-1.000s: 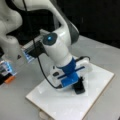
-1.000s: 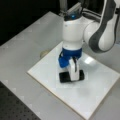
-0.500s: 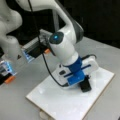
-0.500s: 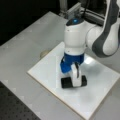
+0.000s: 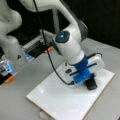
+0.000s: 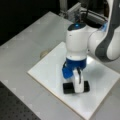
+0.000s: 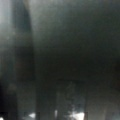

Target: Erasing curve lines

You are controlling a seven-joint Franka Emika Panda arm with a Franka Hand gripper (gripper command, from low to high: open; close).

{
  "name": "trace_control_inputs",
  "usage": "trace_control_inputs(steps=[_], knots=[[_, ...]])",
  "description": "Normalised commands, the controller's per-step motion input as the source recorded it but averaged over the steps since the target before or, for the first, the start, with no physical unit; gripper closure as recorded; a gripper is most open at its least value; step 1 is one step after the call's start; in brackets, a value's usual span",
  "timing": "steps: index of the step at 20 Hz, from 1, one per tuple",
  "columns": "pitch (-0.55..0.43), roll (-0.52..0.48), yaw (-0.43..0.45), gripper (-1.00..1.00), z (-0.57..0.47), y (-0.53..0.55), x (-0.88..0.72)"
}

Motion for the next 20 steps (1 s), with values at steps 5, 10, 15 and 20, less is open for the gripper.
trace_control_inputs(steps=[5, 10, 15, 20], knots=[[0.157, -0.244, -0.058, 1.0, -0.08, 0.2, -0.01], [0.324, -0.451, 0.297, 1.0, 0.37, -0.27, -0.34], [0.37, -0.399, 0.445, 1.0, 0.62, -0.45, -0.18], [0.324, -0.246, 0.37, 1.0, 0.33, -0.23, 0.15]])
